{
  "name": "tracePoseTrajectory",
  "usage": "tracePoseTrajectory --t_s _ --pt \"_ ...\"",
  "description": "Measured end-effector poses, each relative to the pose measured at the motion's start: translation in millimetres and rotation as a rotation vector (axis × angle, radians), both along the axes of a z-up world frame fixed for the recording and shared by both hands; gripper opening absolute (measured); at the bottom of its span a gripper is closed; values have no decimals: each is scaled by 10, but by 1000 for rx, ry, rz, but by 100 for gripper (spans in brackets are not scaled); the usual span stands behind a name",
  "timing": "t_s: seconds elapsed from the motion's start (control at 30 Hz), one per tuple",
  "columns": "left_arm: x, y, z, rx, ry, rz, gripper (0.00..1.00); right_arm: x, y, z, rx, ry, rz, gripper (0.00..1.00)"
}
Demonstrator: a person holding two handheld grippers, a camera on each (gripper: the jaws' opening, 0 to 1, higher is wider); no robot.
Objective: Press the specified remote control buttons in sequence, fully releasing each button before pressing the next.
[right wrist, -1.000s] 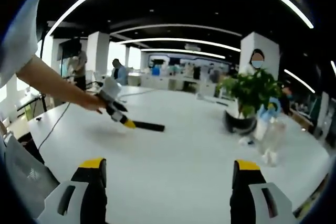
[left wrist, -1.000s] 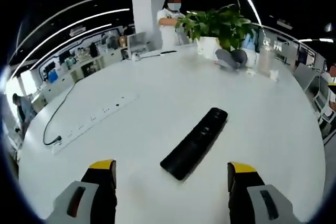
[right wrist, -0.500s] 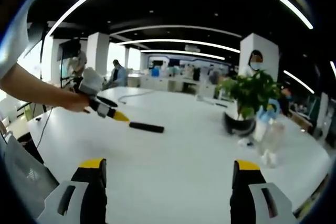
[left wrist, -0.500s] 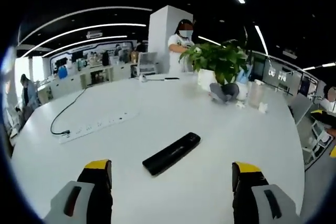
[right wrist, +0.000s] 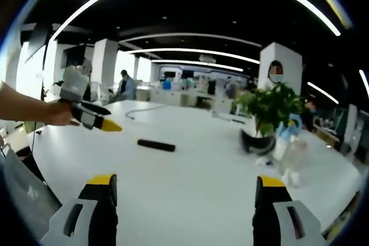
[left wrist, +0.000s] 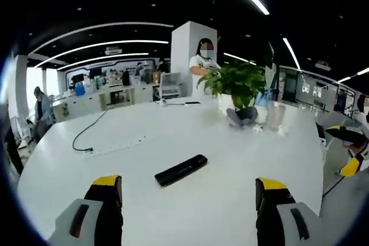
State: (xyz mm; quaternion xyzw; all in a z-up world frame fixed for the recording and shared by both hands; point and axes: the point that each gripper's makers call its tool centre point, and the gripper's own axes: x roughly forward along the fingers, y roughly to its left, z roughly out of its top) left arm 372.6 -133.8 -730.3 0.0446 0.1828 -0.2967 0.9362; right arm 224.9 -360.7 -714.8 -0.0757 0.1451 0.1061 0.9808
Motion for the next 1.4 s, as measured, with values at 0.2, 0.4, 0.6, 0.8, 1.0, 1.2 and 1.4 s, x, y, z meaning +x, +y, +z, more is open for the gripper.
tracePoseTrajectory --t_s 0.2,0.4,0.6,0.8,1.0,1.2,1.4 --pt "-316 39 82 4 -11 24 100 4 -2 17 6 -9 0 99" --pt "-558 161 38 43 -5 83 100 0 8 16 11 -8 6 99" --pt "-832 189 22 53 -27 106 100 -5 8 11 11 -7 7 99" --pt "-1009 330 93 52 -58 150 100 -8 -7 -14 9 6 -1 99" --pt "-1214 486 108 14 -71 235 100 -2 -29 -23 12 12 -10 99" --pt "-1315 545 84 71 -89 247 100 1 -43 -11 9 14 -16 98" --pt "-1370 669 211 38 -139 318 100 2 -123 5 38 23 -52 98"
